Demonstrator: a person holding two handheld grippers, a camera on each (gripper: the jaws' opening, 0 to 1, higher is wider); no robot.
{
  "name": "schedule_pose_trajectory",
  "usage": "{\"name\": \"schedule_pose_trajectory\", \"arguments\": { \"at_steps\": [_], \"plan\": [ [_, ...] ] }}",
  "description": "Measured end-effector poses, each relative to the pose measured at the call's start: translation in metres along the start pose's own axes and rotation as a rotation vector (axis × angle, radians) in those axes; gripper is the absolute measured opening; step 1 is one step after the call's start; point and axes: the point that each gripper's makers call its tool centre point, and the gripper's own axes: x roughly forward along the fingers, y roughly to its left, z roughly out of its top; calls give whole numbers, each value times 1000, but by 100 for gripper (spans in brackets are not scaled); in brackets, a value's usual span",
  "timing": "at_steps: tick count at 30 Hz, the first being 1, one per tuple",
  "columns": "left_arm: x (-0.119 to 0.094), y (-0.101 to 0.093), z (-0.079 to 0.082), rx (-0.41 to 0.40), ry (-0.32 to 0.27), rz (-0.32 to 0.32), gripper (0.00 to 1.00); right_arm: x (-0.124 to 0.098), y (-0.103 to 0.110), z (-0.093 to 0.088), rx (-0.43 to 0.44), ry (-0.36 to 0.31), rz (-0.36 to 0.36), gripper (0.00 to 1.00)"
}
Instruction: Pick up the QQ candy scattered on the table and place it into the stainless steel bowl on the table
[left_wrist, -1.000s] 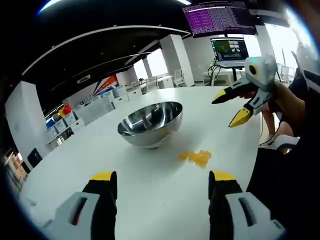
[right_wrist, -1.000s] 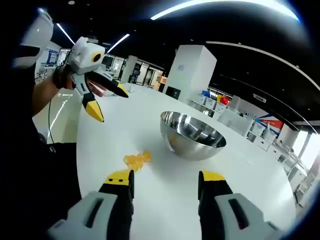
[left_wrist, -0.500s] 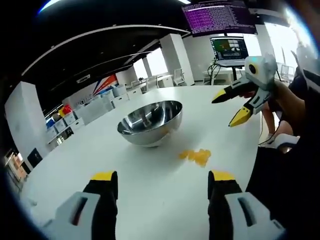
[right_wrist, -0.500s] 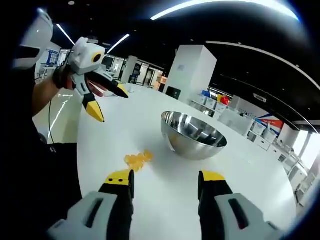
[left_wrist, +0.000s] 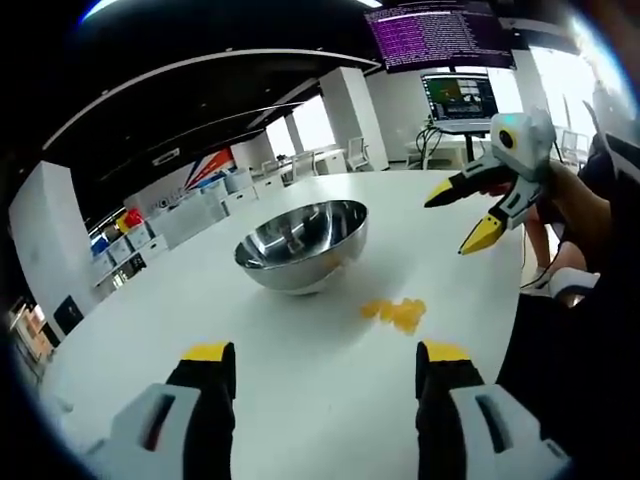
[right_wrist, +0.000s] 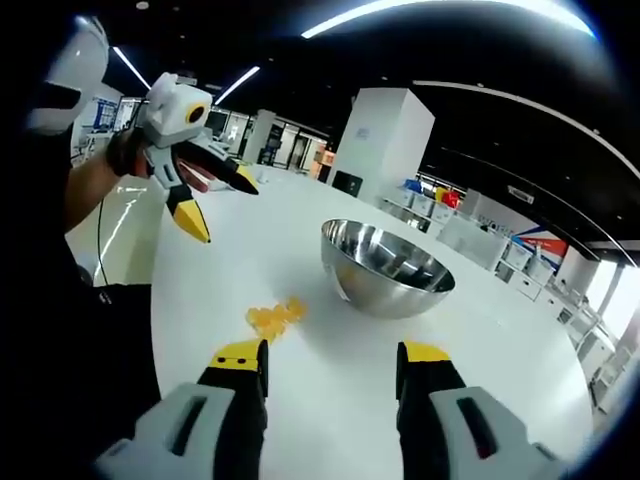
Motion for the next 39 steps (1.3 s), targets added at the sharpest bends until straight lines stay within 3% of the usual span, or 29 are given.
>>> {"name": "schedule_pose_trajectory", "arguments": {
  "at_steps": [39],
  "plan": [
    [0, -3, -2, 9, 6, -10, 73, 0, 2, -1, -7, 4, 9, 47]
  ]
}}
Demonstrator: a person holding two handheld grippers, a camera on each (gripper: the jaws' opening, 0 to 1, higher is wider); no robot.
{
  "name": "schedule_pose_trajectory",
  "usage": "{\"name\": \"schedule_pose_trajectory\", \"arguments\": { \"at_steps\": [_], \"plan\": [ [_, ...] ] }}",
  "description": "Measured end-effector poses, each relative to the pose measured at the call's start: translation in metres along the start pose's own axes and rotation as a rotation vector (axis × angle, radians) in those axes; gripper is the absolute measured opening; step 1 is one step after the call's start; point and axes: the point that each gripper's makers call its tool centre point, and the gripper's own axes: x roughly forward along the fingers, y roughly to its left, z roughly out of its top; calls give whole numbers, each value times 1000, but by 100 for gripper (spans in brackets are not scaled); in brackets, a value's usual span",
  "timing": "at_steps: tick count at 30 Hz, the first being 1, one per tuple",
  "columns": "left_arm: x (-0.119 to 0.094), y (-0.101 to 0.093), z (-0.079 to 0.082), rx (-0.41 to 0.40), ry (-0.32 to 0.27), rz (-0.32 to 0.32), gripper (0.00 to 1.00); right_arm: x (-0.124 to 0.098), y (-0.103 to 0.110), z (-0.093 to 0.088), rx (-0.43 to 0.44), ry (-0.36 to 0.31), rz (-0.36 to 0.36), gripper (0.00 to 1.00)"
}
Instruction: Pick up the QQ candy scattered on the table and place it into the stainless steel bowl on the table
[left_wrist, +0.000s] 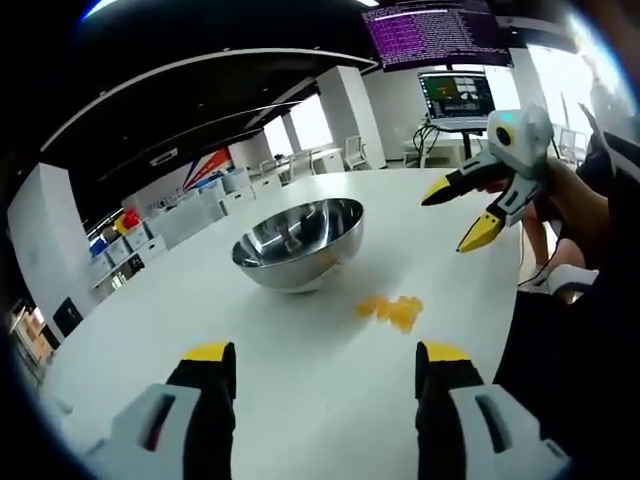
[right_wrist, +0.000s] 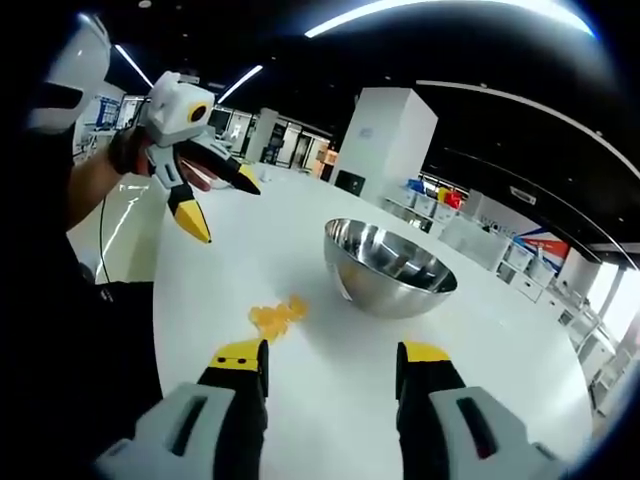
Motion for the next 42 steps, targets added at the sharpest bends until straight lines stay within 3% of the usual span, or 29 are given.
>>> {"name": "schedule_pose_trajectory", "arguments": {
  "at_steps": [29, 42],
  "plan": [
    [2, -3, -1, 4, 5, -11, 72, 2, 1, -2, -4, 9, 7, 47],
    [2, -2, -3, 2, 10, -8, 72, 7, -1, 6, -22, -3, 8, 47]
  ]
}}
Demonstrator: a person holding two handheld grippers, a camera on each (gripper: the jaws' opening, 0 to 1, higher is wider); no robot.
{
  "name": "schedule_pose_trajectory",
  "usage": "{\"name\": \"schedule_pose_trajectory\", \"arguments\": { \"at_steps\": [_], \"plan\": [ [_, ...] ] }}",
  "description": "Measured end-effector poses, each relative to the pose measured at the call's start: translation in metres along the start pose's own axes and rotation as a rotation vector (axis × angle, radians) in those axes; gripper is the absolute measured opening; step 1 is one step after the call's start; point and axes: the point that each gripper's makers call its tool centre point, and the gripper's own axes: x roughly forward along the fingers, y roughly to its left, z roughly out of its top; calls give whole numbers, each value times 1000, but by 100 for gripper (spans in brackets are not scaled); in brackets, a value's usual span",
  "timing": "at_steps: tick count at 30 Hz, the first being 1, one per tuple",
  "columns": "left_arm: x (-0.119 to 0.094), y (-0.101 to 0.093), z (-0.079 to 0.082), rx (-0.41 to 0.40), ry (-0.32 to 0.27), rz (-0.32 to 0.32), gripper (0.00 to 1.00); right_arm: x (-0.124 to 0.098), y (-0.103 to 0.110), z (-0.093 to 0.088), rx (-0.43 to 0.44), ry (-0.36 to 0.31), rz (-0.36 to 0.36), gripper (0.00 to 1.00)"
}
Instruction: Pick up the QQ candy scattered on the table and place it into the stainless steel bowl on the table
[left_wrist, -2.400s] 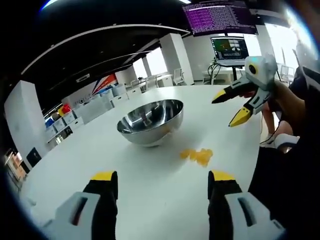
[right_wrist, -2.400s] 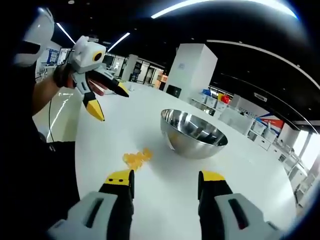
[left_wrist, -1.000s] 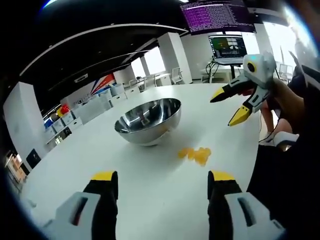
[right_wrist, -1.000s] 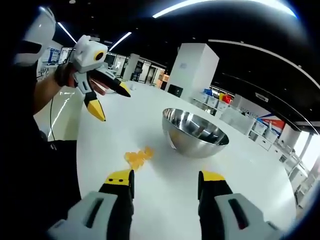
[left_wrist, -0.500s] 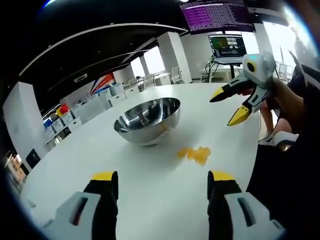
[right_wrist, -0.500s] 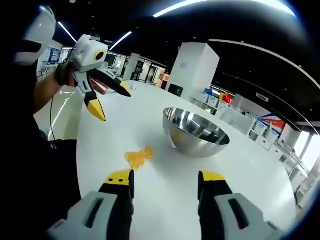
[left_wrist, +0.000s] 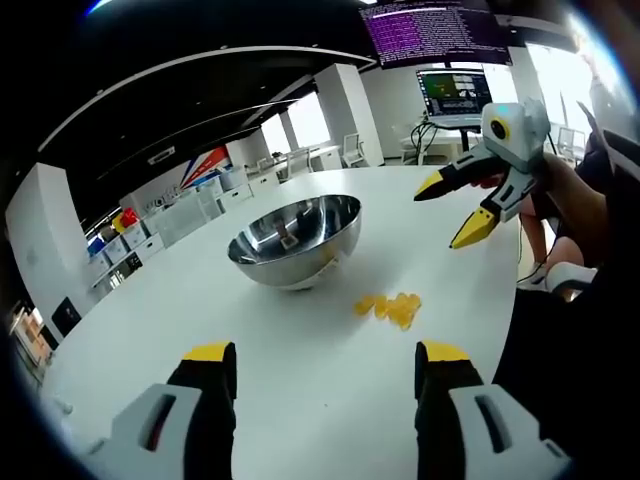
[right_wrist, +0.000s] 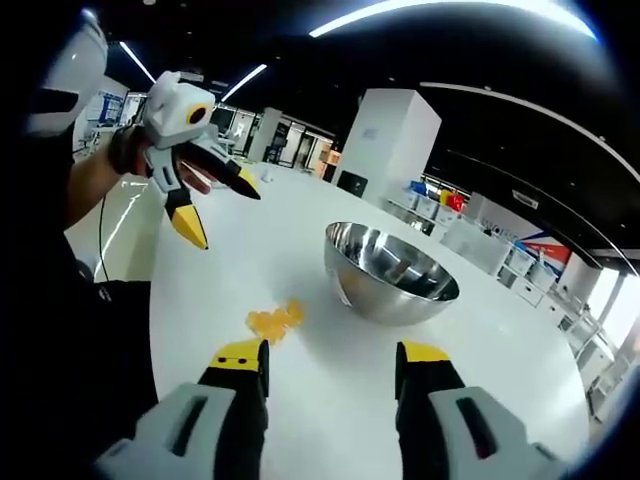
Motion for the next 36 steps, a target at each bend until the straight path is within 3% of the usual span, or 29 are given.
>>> {"name": "schedule_pose_trajectory", "arguments": {
  "at_steps": [36],
  "plan": [
    [-2, -1, 2, 9, -2, -1, 72, -2, 5, -2, -11, 11, 4, 47]
  ]
}}
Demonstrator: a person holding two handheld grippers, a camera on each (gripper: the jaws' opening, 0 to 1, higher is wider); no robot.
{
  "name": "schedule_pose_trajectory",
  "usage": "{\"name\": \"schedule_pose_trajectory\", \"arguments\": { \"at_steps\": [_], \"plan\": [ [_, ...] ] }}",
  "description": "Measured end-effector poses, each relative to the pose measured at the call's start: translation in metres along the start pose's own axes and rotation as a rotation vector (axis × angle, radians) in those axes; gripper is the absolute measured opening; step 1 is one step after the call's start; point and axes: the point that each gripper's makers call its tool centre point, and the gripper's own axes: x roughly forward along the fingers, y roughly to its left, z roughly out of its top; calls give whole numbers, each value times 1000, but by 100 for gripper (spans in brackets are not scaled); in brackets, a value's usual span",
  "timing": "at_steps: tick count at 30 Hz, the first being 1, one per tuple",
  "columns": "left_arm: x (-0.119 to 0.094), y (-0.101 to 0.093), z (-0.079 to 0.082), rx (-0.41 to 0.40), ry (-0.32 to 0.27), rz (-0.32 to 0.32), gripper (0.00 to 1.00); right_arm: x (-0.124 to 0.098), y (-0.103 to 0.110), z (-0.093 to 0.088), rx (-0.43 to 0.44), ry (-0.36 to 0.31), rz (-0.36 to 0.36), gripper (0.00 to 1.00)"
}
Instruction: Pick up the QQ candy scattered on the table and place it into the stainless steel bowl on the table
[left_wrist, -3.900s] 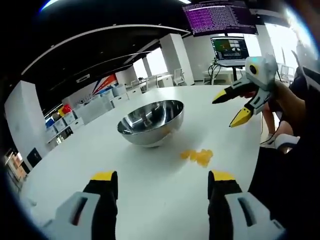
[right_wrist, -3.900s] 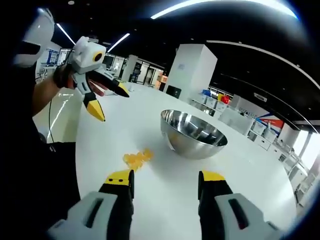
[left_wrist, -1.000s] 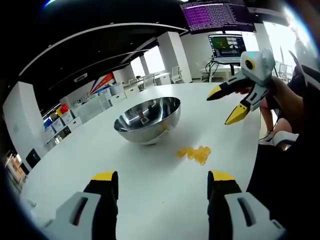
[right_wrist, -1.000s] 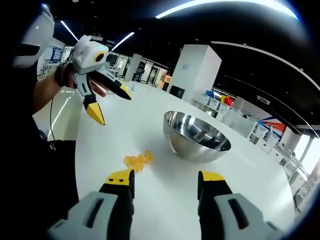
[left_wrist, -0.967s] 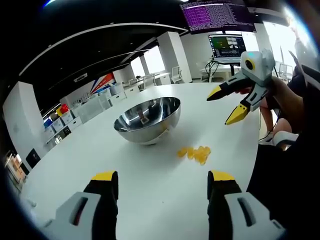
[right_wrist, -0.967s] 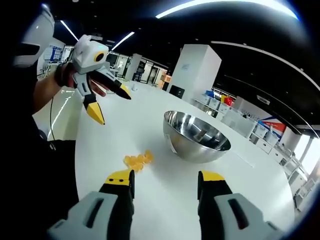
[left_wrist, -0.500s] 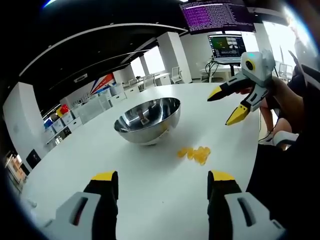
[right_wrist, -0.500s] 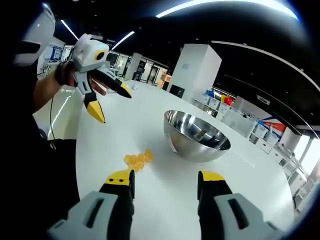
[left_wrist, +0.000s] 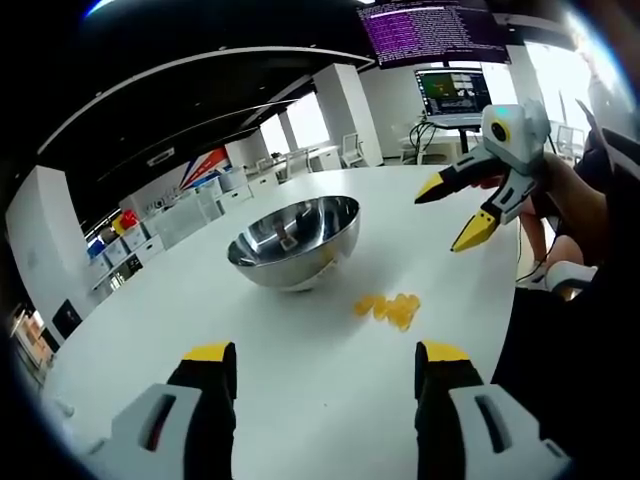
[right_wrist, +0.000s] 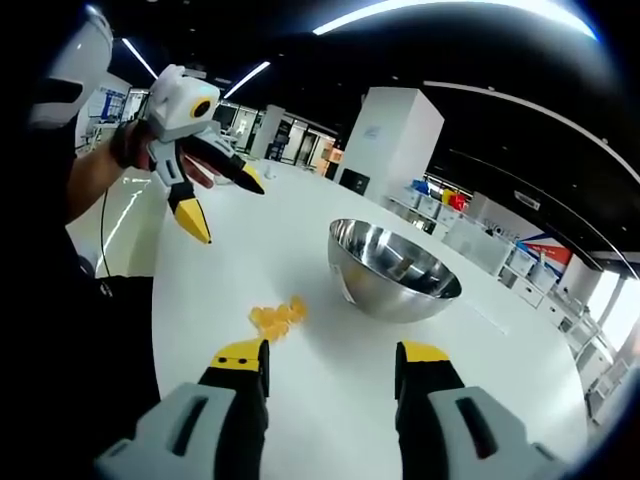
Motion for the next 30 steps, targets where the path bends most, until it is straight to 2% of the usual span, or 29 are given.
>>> {"name": "schedule_pose_trajectory", "arguments": {
  "at_steps": [30],
  "plan": [
    [-1, 1, 0, 2, -1, 2, 72, 0, 0, 0, -5, 3, 1, 46]
  ]
}}
